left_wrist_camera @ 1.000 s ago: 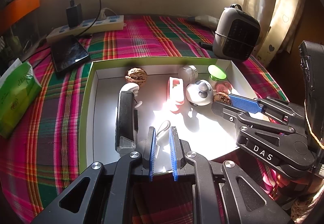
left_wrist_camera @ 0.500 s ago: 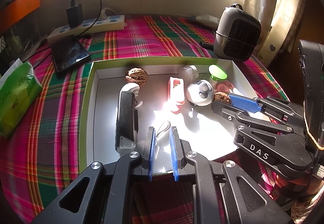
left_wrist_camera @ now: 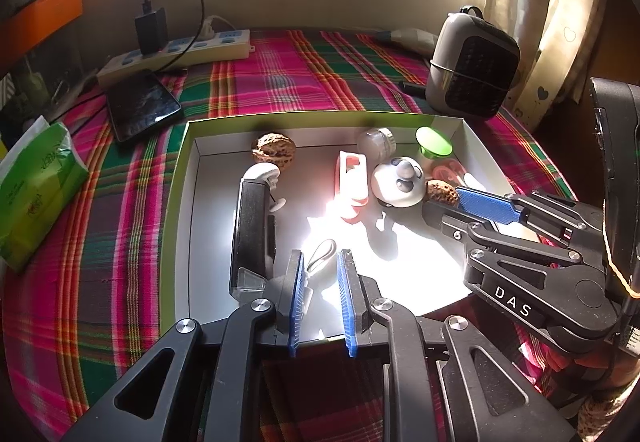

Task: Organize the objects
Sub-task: 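Open both tools to release the walnut and cable inside the box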

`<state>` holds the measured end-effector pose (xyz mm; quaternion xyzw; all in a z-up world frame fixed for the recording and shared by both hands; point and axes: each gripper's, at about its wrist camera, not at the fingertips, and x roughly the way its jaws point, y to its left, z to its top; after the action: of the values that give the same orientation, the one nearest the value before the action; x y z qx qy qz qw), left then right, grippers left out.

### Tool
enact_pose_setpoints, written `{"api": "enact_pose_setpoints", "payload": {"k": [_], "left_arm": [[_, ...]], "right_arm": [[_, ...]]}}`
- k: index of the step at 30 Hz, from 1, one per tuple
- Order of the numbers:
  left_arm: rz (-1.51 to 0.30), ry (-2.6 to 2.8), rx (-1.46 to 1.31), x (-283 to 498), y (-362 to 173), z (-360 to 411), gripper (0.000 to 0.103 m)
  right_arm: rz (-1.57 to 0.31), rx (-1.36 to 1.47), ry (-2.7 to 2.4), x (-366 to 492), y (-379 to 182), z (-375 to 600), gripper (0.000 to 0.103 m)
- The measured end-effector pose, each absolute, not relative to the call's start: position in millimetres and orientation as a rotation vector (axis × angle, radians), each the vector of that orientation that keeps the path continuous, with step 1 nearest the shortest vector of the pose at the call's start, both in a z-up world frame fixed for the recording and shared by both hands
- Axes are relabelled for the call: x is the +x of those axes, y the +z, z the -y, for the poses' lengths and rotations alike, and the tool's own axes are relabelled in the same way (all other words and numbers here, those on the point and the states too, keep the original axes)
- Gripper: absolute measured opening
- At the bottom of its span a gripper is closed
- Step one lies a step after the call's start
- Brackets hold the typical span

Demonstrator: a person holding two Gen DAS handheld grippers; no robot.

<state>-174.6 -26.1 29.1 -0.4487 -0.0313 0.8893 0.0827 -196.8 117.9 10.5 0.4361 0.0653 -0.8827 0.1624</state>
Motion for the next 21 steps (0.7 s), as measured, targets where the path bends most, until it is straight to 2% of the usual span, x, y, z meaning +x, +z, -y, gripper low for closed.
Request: {"api": "enact_pose_setpoints", "payload": {"k": [8,10,11,21], "left_arm": [[0.09,2.665,-1.339,-173.2,29.6,25.2,0.017],[0.089,2.674,-1.338,-171.9,30.8,25.7,0.018],[0.088,2.68,-1.337,-171.1,31.4,26.4,0.02],[0.078,2.736,-1.315,-158.2,39.8,27.1,0.02]], "right_arm": [[-0.183,1.24,-2.521,-194.2,13.1,-117.1,0.033],[-0.175,1.233,-2.52,-192.7,14.9,-116.7,0.044],[-0.173,1.229,-2.522,-191.7,15.7,-116.6,0.045],[-0.147,1.204,-2.545,-177.2,22.8,-117.4,0.046]]}}
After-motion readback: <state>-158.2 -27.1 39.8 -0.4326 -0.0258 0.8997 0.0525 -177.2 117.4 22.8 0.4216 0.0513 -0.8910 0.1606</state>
